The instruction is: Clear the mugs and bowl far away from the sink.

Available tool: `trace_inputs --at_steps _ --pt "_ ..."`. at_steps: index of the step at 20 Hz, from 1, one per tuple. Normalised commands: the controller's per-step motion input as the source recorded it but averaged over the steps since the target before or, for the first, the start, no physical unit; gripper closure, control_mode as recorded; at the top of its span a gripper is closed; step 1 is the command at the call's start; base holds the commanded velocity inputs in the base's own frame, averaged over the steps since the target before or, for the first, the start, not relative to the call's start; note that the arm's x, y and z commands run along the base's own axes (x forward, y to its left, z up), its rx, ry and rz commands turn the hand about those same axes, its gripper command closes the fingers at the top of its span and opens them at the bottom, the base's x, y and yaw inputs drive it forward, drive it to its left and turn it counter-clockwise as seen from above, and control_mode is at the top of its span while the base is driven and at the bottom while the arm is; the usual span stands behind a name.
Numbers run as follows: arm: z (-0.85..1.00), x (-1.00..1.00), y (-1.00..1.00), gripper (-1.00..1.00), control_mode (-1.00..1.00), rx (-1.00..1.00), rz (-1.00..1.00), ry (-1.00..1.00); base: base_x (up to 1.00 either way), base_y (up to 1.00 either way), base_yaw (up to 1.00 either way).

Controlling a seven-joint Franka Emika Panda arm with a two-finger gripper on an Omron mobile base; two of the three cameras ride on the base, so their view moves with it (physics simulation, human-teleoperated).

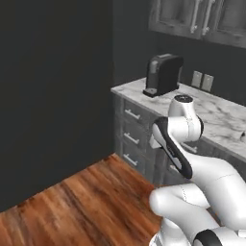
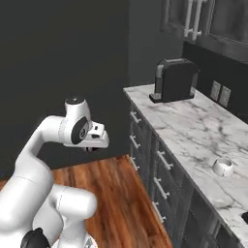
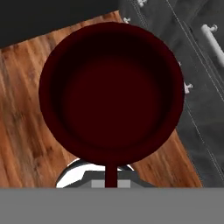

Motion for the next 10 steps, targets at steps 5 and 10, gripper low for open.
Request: trace_inputs --at_steps 5,10 --pt "0.00 0.00 0.00 1.00 1.00 0.00 0.00 0.00 0.36 0.12 -0.71" --pt "0.00 0.00 0.00 1.00 1.00 0.00 0.00 0.00 0.72 0.64 -0.55"
